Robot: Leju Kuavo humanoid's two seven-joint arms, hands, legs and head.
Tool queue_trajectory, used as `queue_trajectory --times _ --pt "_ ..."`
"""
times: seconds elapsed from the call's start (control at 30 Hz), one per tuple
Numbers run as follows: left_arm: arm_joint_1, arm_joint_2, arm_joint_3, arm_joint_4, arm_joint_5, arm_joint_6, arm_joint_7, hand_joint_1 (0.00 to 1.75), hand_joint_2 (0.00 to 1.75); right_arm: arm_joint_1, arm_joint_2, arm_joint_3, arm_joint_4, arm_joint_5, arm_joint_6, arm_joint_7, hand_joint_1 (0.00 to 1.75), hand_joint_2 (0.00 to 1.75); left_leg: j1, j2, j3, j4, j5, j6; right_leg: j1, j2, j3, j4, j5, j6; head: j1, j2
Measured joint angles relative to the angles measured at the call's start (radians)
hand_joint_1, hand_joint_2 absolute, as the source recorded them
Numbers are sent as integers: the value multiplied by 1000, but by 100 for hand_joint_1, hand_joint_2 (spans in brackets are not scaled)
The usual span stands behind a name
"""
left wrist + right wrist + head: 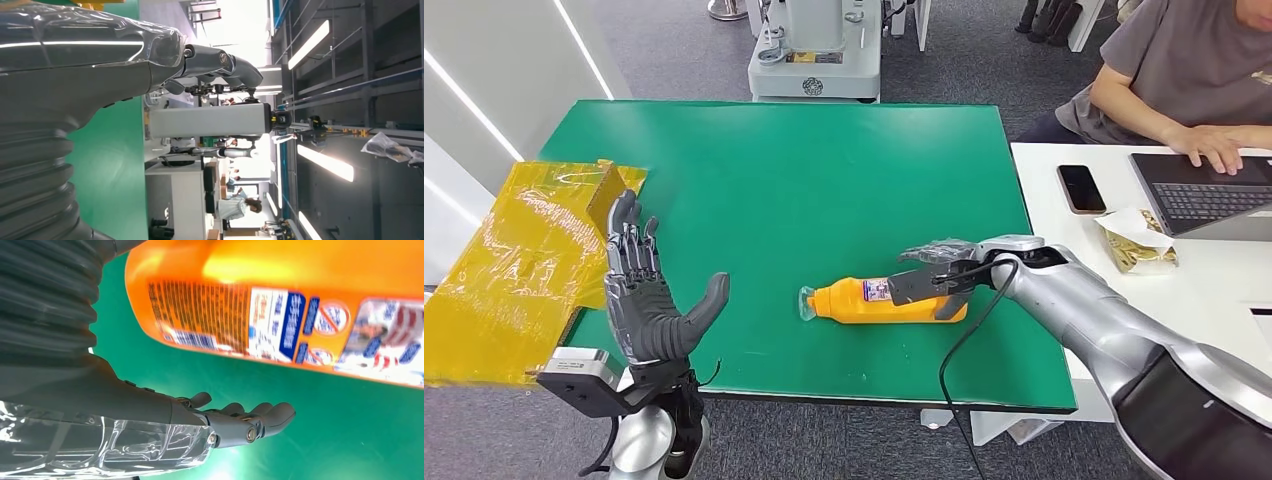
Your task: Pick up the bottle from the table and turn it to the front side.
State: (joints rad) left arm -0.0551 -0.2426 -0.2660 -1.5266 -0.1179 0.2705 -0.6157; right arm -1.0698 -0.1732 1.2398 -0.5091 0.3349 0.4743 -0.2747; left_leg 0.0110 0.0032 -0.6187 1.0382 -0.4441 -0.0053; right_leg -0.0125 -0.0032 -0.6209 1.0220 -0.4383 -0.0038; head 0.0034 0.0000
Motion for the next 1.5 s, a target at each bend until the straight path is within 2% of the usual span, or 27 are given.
queue_trajectory --times 1.1,1.13,1.23,1.27,1.5 --pt "-7 0 -10 1 10 2 23 0 175 53 2 21 35 -17 -53 0 0 175 0 0 0 0 0 0 0 0 0 0 0 0 0 0" --pt "-7 0 -10 0 10 3 25 0 175 53 2 21 35 -17 -56 0 11 175 0 0 0 0 0 0 0 0 0 0 0 0 0 0" --pt "-7 0 -10 0 8 4 31 0 175 58 3 21 35 -18 -70 0 136 175 0 0 0 0 0 0 0 0 0 0 0 0 0 0" --pt "-7 0 -10 0 8 5 32 0 175 59 4 21 35 -18 -76 0 168 175 0 0 0 0 0 0 0 0 0 0 0 0 0 0" --pt "-6 0 -10 0 5 8 39 0 175 70 8 20 35 -18 -118 -3 175 175 0 0 0 0 0 0 0 0 0 0 0 0 0 0"
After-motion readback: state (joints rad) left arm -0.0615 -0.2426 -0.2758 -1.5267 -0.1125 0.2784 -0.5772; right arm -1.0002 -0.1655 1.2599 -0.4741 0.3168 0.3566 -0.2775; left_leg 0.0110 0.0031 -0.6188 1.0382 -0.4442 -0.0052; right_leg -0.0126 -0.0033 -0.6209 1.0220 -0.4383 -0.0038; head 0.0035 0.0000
